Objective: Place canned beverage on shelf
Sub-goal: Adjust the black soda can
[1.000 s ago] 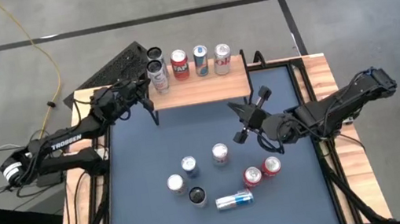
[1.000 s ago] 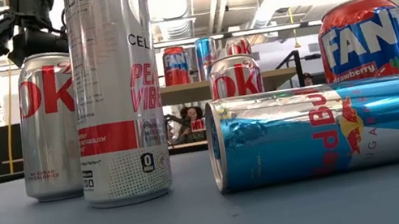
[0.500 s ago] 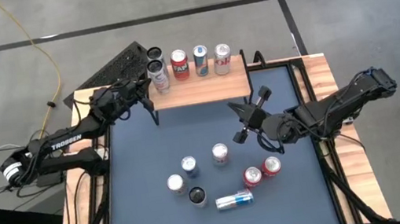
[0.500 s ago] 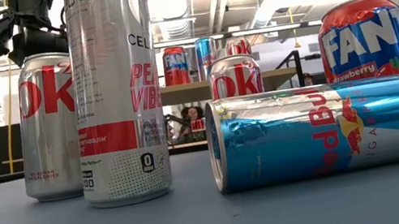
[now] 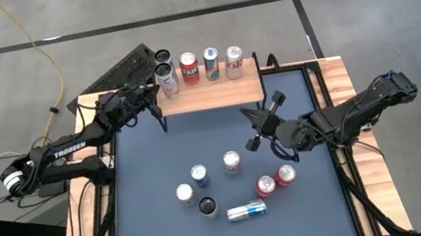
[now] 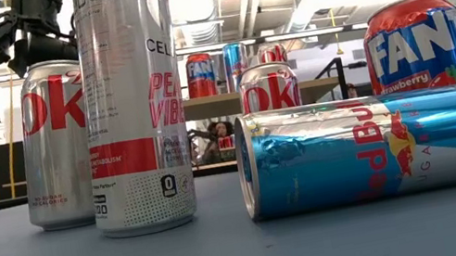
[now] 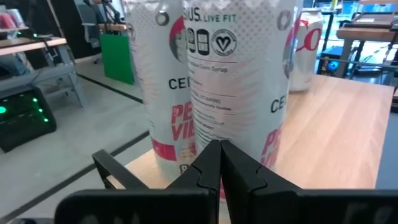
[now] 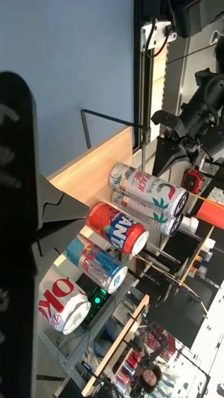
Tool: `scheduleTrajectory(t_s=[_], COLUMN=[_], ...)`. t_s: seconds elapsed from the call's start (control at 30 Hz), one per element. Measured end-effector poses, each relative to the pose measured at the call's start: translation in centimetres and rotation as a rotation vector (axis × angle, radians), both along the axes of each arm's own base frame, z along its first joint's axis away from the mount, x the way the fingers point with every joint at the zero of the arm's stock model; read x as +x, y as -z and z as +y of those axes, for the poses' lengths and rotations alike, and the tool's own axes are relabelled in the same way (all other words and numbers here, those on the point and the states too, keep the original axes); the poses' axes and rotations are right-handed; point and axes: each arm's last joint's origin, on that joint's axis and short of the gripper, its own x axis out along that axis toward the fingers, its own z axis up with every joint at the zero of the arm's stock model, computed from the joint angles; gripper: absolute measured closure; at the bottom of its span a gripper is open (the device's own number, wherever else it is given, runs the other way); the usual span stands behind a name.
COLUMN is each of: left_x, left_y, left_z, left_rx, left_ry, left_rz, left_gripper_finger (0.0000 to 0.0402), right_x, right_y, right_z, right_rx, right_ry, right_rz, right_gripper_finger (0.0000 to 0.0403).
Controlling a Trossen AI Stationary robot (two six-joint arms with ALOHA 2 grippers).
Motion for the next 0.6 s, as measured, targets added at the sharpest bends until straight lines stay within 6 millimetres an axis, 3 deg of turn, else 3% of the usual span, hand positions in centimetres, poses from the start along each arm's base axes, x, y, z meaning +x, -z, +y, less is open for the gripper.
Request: scheduleTrajectory(t_s=[0.6], left_x=[0.03], left_y=[-0.24], left_z=[-0.02], left_rx=[0.013], left_ry=[0.002], left_rz=[-0.023], left_gripper_finger=[0.0401], right_x=[-0.01], right_y=[0.04], right_z=[0.0], right_rx=[-0.001], right_ry=[0.0], right_rz=[0.005], right_gripper_finger=[0.0403])
